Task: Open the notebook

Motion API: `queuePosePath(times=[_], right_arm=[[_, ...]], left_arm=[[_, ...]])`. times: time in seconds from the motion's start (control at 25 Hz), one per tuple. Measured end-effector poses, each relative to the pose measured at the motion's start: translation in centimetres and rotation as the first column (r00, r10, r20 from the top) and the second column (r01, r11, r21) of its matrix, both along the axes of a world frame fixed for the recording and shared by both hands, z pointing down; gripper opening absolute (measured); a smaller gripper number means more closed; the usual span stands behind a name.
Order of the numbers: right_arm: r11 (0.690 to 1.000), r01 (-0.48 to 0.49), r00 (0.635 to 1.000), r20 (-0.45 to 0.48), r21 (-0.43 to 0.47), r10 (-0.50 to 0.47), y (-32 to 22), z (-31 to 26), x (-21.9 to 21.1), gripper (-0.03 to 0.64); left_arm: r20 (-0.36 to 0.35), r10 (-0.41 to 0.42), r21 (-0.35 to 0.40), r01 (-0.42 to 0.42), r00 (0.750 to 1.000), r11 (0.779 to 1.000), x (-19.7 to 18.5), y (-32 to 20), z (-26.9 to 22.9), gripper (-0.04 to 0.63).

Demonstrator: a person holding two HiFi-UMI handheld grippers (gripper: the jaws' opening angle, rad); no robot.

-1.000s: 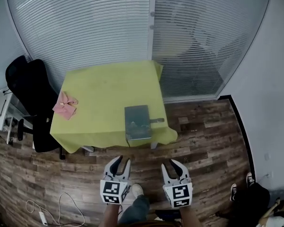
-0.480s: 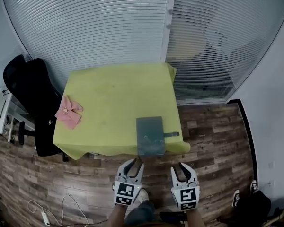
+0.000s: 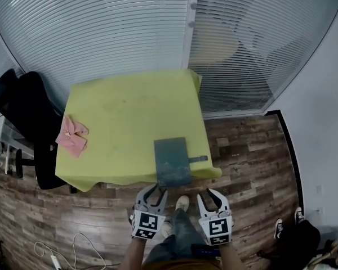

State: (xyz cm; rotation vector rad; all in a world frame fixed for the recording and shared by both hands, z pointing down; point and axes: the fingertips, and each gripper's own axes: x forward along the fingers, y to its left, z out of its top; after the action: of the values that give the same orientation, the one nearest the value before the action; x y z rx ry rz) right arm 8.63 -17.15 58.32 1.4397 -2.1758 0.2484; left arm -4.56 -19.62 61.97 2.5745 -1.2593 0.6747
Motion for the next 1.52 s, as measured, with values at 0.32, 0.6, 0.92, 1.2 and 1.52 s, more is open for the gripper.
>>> queuePosePath(times=[0.32, 0.6, 0.92, 1.2, 1.52], right_arm=[[0.998, 0.043, 0.999, -0.011, -0.046, -0.043, -2.1, 2.3, 0.1, 0.129], [0.992, 0.081, 0.997, -0.002, -0.099, -0.082, -2.8, 4.6, -0.4, 0.129], [0.987, 0.094, 0.996, 0.002, -0.129, -0.094, -3.9, 6.1, -0.2, 0.127], [0.985, 0.104, 0.995, 0.002, -0.135, -0.105, -4.2, 6.3, -0.8, 0.121], [0.987, 0.095, 0.995, -0.008, -0.127, -0.097, -4.4, 5.9, -0.8, 0.115]], left_arm=[[0.115, 0.086, -0.041, -0.082, 0.99, 0.996, 1.7, -0.8, 3.6, 0.154], [0.293, 0.219, -0.047, -0.215, 0.93, 0.975, 3.1, -1.1, 6.6, 0.184], [0.393, 0.289, -0.056, -0.291, 0.873, 0.955, 3.9, -1.7, 8.7, 0.187], [0.389, 0.298, -0.054, -0.301, 0.872, 0.952, 3.9, -1.5, 8.6, 0.186], [0.379, 0.304, -0.045, -0.31, 0.874, 0.95, 4.1, -1.6, 8.2, 0.181]])
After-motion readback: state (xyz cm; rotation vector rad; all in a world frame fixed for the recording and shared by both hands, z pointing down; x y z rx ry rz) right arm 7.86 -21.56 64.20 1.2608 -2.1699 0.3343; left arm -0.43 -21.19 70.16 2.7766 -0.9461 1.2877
